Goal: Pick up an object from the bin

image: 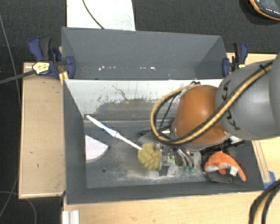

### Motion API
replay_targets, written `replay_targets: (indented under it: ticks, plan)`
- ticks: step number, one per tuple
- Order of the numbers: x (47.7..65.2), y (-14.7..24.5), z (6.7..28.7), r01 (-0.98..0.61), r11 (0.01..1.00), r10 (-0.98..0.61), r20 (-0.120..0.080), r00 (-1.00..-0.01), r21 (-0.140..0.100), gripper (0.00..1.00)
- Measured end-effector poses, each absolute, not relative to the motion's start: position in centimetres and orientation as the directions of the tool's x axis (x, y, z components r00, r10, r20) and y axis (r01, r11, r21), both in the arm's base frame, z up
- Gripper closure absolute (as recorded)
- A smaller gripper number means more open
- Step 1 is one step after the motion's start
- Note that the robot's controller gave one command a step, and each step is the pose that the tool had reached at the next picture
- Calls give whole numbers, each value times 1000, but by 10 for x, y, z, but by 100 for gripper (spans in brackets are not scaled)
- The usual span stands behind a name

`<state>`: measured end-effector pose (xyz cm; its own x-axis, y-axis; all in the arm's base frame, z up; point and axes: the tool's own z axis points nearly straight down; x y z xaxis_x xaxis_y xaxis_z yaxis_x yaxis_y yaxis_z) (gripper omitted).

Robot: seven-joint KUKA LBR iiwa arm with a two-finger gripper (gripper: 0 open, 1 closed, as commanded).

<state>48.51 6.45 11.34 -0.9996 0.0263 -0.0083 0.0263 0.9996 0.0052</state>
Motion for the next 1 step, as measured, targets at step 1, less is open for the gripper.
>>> replay_targets:
  ticks: [1]
  plan:
    - [484,64,123,27,1000,27,-4,-1000,5,100]
